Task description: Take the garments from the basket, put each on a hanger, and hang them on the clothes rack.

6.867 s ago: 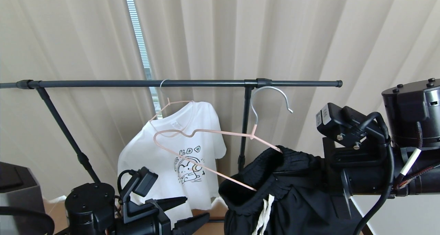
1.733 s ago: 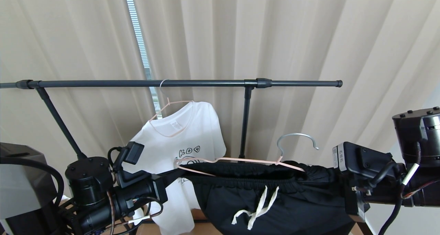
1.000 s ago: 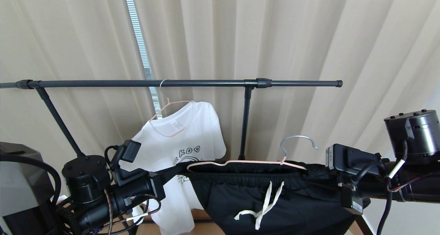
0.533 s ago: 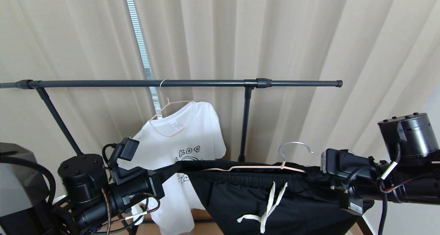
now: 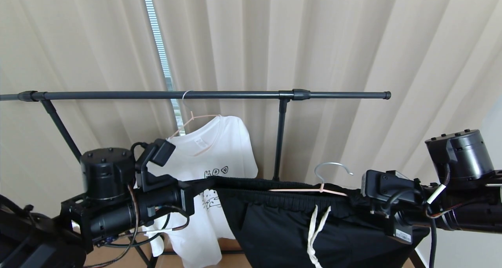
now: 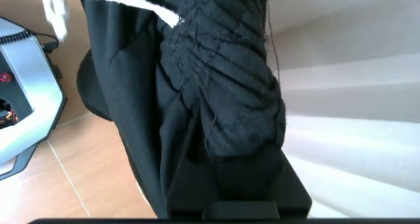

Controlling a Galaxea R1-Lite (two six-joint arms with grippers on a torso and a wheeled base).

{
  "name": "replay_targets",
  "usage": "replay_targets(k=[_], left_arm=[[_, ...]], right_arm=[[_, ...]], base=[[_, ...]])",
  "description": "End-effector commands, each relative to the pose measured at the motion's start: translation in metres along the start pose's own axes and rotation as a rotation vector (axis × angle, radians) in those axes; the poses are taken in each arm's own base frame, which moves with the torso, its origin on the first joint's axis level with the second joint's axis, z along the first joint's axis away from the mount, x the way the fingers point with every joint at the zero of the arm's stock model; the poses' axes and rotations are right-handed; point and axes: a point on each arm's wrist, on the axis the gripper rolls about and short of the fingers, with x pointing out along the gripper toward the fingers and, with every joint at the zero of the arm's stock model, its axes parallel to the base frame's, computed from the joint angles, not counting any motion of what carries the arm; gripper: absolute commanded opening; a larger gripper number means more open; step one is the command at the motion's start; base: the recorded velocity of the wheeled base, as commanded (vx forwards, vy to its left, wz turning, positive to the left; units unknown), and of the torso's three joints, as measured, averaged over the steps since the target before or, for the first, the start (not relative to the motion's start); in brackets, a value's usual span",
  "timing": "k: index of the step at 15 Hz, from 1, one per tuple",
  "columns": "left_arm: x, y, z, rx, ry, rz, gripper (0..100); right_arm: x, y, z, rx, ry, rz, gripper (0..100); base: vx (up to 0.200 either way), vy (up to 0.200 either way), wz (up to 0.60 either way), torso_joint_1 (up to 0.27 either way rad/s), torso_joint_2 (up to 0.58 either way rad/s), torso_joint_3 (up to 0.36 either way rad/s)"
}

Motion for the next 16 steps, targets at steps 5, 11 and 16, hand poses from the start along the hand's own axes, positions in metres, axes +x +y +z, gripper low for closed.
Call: replay_targets(k=[5,11,16], left_arm=[[-0.003,-0.060,0.068,0.136,-0.047,-0.004,0],[-0.005,-0.072,0.054,0.175,0.024,0.017,0],[-0.013,-0.088,0.047,0.193,0.035,-0.031,0]], right_arm=[[0.017,0.001,0.004,-0.009,0.055,-0.003,0],[0.001,-0.004,0.027,0.201,-0.052,-0.040,0],[-0.008,-0.002,0.045,0.274,-0.152,0.002,0]], base=[[0.000,0.000,0.00,0.000,0.00,0.000],[0.000,0.000,0.00,0.000,0.00,0.000],[0.000,0.000,0.00,0.000,0.00,0.000]])
